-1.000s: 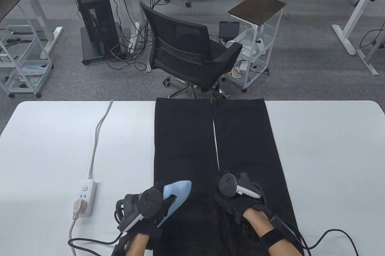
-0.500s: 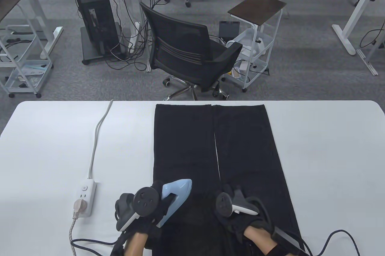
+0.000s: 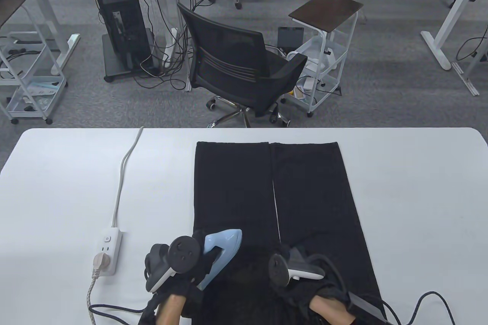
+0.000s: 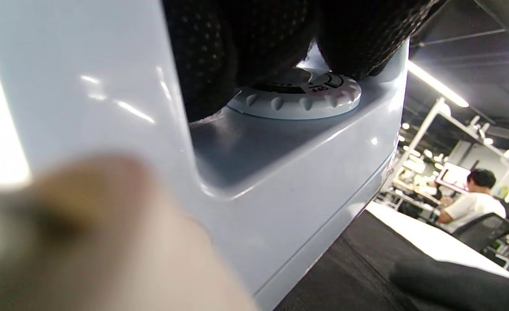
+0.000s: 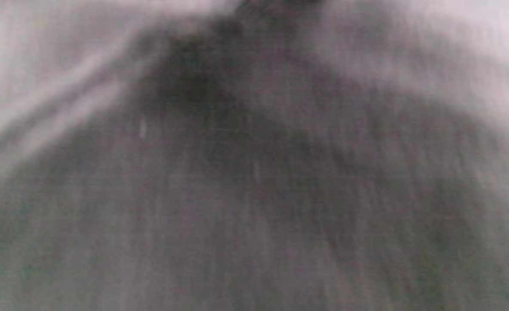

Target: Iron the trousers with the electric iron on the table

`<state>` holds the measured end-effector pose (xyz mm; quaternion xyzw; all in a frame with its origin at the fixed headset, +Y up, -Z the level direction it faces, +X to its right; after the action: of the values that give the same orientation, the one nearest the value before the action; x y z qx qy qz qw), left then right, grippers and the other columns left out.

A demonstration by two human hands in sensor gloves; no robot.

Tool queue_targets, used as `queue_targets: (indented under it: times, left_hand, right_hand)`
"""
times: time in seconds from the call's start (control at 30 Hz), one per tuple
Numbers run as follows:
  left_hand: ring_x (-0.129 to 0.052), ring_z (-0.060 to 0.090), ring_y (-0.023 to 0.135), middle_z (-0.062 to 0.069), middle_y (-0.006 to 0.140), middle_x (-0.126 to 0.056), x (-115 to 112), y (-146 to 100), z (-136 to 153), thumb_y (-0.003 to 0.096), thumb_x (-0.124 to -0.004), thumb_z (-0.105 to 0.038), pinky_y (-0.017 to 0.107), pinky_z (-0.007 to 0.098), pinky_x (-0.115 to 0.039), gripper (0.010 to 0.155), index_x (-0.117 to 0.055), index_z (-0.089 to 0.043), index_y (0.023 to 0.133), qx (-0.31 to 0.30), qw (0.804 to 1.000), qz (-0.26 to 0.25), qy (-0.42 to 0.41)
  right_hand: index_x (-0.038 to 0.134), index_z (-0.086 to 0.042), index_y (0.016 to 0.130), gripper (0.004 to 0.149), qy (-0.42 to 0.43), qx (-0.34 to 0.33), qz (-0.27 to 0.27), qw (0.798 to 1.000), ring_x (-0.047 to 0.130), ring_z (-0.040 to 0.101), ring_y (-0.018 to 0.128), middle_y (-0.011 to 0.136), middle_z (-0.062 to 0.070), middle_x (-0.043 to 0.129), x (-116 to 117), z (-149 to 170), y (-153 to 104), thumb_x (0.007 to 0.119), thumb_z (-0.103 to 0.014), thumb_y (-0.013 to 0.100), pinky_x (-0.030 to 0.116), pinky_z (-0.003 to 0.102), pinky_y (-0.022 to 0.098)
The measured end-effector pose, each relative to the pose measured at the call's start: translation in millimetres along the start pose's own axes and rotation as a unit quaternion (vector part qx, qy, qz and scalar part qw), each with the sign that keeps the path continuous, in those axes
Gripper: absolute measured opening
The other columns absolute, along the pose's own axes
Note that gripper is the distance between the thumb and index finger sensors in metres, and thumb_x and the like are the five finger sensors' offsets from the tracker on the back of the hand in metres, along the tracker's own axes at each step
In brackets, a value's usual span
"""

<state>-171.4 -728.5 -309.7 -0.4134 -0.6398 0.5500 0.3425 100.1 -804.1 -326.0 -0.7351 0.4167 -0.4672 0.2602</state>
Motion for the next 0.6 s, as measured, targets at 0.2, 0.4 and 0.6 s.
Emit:
queue_targets:
  times: [0.2,0.4,0.6]
  left_hand:
    - [-0.103,0.017,0.042,-0.004,0.052,-0.096,4,0,10,0.0600,-0.081,-0.049,0.057,0.056,-0.083,0.048,-0.075,-0.011,0.089,0.022,1.000,-0.009,-0.013]
    - [-0.103,0.017,0.042,-0.004,0.052,-0.096,5,-1,14,0.0600,-0.082,-0.049,0.057,0.056,-0.083,0.048,-0.075,-0.011,0.089,0.031,0.999,-0.010,-0.021]
    - [-0.103,0.017,0.042,-0.004,0.052,-0.096,4,-2,8,0.0600,-0.082,-0.049,0.056,0.056,-0.084,0.048,-0.075,-0.010,0.089,0.023,1.000,-0.002,-0.020]
  right_hand:
    - [0.004,-0.014,0.113,0.074,0.114,-0.006,0.043,0.993,0.017,0.063,0.101,0.116,0.028,0.001,-37,30,54,0.048,-0.050,0.064,0.033,0.081,0.062]
    - [-0.001,-0.017,0.110,0.069,0.048,0.046,0.021,0.998,0.004,0.062,0.098,0.112,0.028,-0.009,-11,30,85,0.034,-0.050,0.062,0.026,0.081,0.059]
    - [-0.004,-0.015,0.109,0.068,0.060,0.036,0.010,0.998,0.000,0.062,0.096,0.111,0.028,-0.012,3,22,69,0.032,-0.049,0.061,0.021,0.081,0.059]
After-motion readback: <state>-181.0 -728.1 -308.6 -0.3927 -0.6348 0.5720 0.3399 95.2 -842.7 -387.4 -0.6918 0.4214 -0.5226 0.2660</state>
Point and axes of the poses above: the tracker on the back of each hand, its own z axis roughly to the little-finger side, its own y axis roughly from the wrist to the fingertips, x = y × z, the point moved 1 cm from there along y, roughly from the wrist to the fingertips
